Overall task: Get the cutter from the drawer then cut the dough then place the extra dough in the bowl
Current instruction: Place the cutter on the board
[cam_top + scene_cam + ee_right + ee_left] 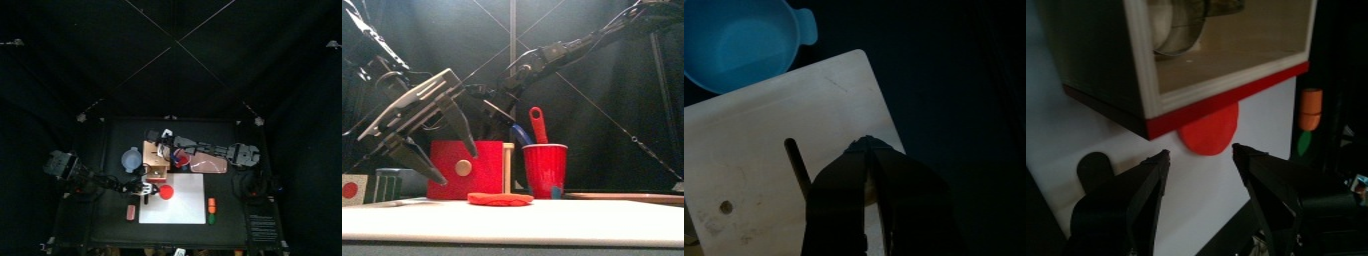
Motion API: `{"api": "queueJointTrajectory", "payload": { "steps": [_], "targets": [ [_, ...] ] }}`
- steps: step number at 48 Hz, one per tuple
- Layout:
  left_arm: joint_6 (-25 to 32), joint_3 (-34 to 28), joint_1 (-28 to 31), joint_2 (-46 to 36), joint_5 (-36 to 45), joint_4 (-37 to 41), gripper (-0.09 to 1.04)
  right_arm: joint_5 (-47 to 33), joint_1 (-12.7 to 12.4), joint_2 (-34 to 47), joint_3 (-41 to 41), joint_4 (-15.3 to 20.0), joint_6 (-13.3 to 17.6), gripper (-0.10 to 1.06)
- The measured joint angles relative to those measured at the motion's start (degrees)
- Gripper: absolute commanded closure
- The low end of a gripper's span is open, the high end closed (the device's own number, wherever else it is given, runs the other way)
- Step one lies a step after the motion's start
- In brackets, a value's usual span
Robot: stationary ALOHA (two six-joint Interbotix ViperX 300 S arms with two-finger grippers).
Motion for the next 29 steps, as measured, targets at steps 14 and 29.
{"api": "queueJointTrajectory", "payload": {
  "steps": [14, 29],
  "targets": [
    [0.09, 5.36, 1.85, -9.67, 8.88, 16.52, 0.07, 2.37, 1.14, -1.58, -0.88, -0.09, -0.18, 0.94],
    [0.0, 11.78, 11.69, -30.41, 14.5, 43.42, 0.07, 5.45, 5.45, -8.09, 1.05, -0.09, -0.35, 0.83]
  ]
}}
